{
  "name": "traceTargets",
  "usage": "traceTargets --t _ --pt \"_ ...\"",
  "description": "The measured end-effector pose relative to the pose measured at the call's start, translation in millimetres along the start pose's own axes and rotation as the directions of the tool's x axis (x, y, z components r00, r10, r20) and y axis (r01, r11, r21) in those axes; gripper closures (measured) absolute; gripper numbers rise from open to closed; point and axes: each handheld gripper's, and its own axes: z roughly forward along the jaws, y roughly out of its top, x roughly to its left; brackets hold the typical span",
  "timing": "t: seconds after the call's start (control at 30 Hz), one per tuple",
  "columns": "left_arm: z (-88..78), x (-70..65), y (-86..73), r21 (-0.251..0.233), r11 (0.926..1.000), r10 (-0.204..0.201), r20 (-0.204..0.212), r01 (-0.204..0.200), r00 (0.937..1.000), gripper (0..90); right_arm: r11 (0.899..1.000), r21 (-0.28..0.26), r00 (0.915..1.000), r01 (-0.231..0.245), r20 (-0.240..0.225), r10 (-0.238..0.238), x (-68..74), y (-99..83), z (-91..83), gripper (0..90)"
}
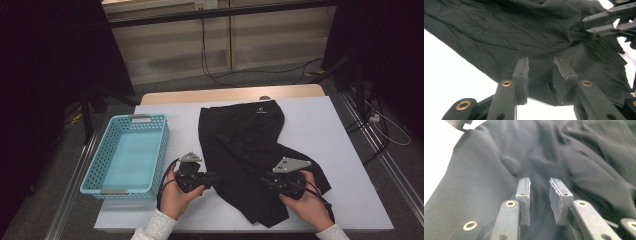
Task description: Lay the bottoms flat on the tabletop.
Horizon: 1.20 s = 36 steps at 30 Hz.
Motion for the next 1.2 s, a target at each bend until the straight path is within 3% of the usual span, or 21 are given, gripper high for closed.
traceTargets --t 0.17,0.27,0.33,0.4,0.47,0.5,0.57,0.63,0.73,0.8,0.97,1.03,1.1,1.2 --pt "0.7 1.9 -0.9 -0.004 1.0 0.002 -0.018 -0.002 0.9998 57.5 0.998 -0.025 0.9939 0.062 -0.09 -0.064 28.5 14.2 6.8 58.5" --pt "-0.6 3.1 -0.4 -0.017 0.9999 0.001 -0.027 -0.002 0.9996 52.8 0.998 -0.028 0.9826 0.055 -0.176 -0.059 41.7 19.1 16.2 56.0" --pt "-2.1 4.0 -0.1 -0.02 0.9998 0.004 -0.032 -0.004 0.9995 49.8 0.998 -0.019 0.9755 0.066 -0.209 -0.068 48.5 20.1 21.4 52.8" --pt "-2.8 4.9 -0.5 -0.02 0.9998 0.0 -0.038 -0.001 0.9993 47.4 0.995 0.006 0.9701 0.104 -0.221 -0.1 54.6 18.0 27.2 50.1" --pt "-2.5 5.8 -1.7 -0.017 0.9999 -0.001 -0.039 0.0 0.9992 46.8 0.989 0.036 0.9697 0.143 -0.205 -0.132 58.5 14.6 32.9 58.4" --pt "-2.4 6.1 -2.1 -0.017 0.9999 0.0 -0.041 0.0 0.9992 46.1 0.993 0.015 0.9667 0.114 -0.232 -0.108 55.1 15.0 35.1 80.1" --pt "-2.8 6.0 -3.1 -0.013 0.9999 0.0 -0.045 0.0 0.999 46.0 0.994 0.019 0.968 0.109 -0.229 -0.102 52.4 15.9 36.1 84.4" --pt "-2.9 5.2 -3.8 -0.014 0.9999 0.001 -0.043 -0.001 0.9991 45.9 0.997 0.026 0.969 0.075 -0.238 -0.067 45.8 16.5 36.8 88.8" --pt "-4.8 3.6 -2.9 -0.021 0.9998 -0.007 -0.034 0.007 0.9994 46.6 0.998 0.023 0.9655 0.056 -0.256 -0.048 43.6 17.0 35.8 89.8" --pt "-5.9 2.4 -2.4 -0.026 0.9997 -0.003 -0.032 0.002 0.9995 46.7 0.998 0.019 0.9685 0.053 -0.245 -0.046 41.3 18.8 34.2 89.9" --pt "-5.2 0.0 -1.9 -0.029 0.9996 -0.006 -0.02 0.006 0.9998 45.7 0.999 -0.014 0.96 -0.035 -0.279 0.03 27.5 21.0 27.3 89.7" --pt "-4.1 -1.3 -1.9 -0.027 0.9996 -0.008 -0.014 0.007 0.9999 45.7 0.997 -0.026 0.9616 -0.066 -0.269 0.057 20.1 19.7 25.3 89.7" --pt "-2.3 -2.1 -2.7 -0.022 0.9998 -0.005 -0.012 0.005 0.9999 45.6 0.994 -0.042 0.9554 -0.103 -0.282 0.087 14.0 18.4 23.8 89.6" --pt "0.8 -3.2 -3.7 -0.012 0.9999 0.0 -0.008 0.0 1.0 45.7 0.993 -0.036 0.9644 -0.112 -0.245 0.1 7.7 16.4 24.3 89.4"
